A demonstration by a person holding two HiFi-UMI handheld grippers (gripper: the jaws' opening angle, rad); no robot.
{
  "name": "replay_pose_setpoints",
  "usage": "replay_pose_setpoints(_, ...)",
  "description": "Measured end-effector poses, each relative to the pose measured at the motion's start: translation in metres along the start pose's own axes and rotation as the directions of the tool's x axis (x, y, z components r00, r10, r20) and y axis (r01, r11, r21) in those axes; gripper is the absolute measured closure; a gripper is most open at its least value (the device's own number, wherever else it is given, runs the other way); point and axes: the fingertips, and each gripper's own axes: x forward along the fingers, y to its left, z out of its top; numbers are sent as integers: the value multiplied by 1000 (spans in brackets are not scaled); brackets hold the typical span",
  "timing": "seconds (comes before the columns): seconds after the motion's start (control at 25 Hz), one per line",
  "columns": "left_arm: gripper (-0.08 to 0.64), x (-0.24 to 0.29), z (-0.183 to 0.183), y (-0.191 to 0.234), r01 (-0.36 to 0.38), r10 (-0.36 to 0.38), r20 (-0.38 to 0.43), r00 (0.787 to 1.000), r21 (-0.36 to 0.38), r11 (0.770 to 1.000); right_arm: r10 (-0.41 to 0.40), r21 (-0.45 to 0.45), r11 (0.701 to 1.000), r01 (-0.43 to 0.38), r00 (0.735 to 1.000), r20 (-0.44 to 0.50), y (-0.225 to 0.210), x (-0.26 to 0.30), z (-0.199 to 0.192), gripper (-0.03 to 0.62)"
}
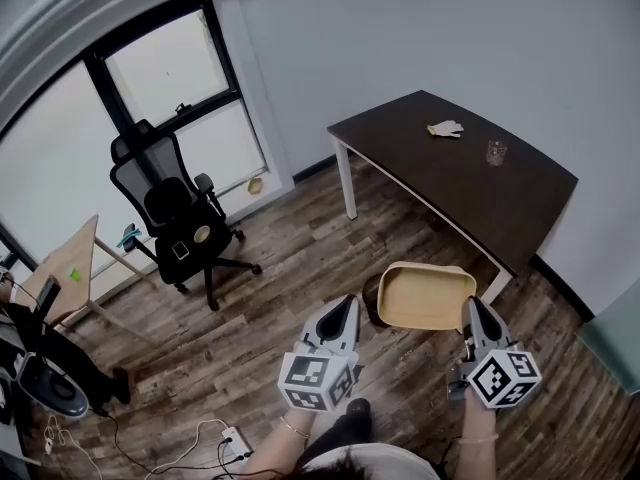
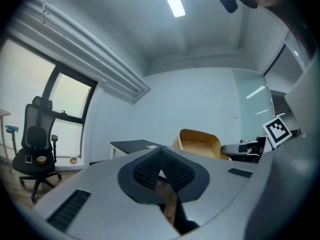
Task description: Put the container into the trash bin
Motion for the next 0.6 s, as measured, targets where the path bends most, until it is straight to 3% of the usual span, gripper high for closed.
replay_pose_setpoints(0.28,540,54,20,64,32,-32,4,999,4,999,-11,-11,1000,11,1000,23,16,82,5,569)
replay_pose_setpoints(0.6,541,92,27,111,73,-73,5,997,-6,997,-41,-8,999,41,998,49,23,139,6,569)
